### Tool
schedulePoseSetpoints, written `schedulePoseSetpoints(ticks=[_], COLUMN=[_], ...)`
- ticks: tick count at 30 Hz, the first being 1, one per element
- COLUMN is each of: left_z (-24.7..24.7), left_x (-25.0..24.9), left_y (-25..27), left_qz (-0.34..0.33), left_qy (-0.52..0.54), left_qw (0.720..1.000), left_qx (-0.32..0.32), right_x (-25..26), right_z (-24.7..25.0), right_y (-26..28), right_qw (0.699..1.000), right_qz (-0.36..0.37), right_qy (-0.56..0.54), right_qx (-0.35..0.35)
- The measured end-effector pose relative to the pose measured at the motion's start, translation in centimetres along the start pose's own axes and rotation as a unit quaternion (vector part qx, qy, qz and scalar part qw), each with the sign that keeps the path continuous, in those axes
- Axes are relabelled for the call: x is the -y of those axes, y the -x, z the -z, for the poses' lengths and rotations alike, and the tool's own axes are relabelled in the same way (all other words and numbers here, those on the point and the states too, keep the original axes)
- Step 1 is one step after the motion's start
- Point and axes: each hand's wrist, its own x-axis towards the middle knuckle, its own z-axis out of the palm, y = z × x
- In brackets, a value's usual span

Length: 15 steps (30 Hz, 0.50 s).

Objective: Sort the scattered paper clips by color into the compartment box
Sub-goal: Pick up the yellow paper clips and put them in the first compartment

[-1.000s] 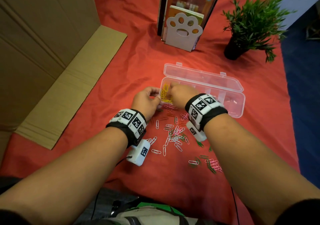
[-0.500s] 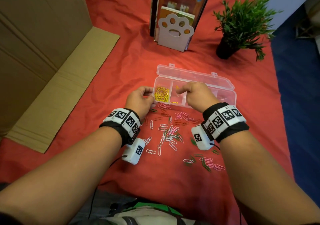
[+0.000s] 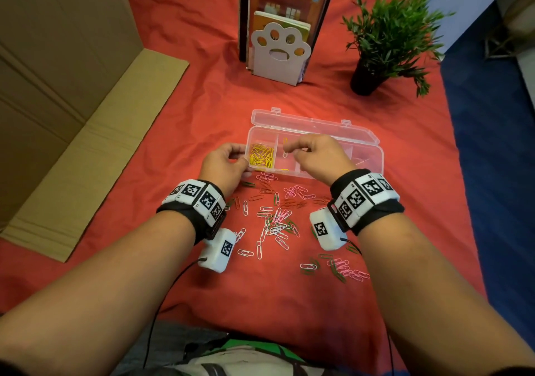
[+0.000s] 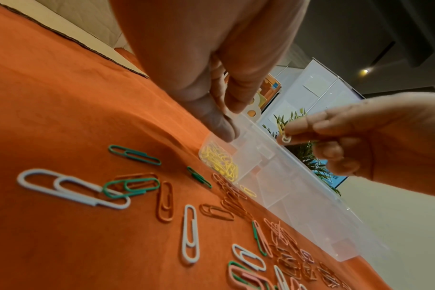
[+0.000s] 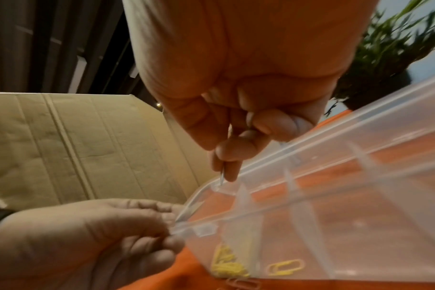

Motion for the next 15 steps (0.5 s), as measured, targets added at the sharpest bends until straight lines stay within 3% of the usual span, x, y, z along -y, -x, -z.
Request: schedulePoseSetpoints(ticks=[2, 5, 7, 11, 15], left_z=[0.0, 0.1, 0.1, 0.1, 0.1], left_x=[0.0, -0.1, -0.3, -0.3, -0.4], left_y=[0.2, 0.3, 0.4, 0.5, 0.4], left_qz=[-0.001, -0.001, 0.0, 0.001, 0.004], left_qy=[0.005, 0.007, 0.009, 0.01, 0.013], left_qw=[1.0, 1.0, 1.0, 1.0, 1.0], left_qx=[0.0, 0.0, 0.003, 0.01, 0.013], right_x=[1.1, 1.9, 2.2, 1.4, -0.2], right_z=[-0.8, -1.7, -1.3, -0.3, 0.0], right_y=[0.2, -0.1, 0.1, 0.3, -0.3], right_qw=[0.999, 0.981, 0.978, 0.991, 0.962], right_qz=[0.022, 0.054, 0.044, 0.014, 0.04], right_qy=[0.035, 0.175, 0.188, 0.132, 0.269], right_qx=[0.031, 0.072, 0.074, 0.031, 0.0])
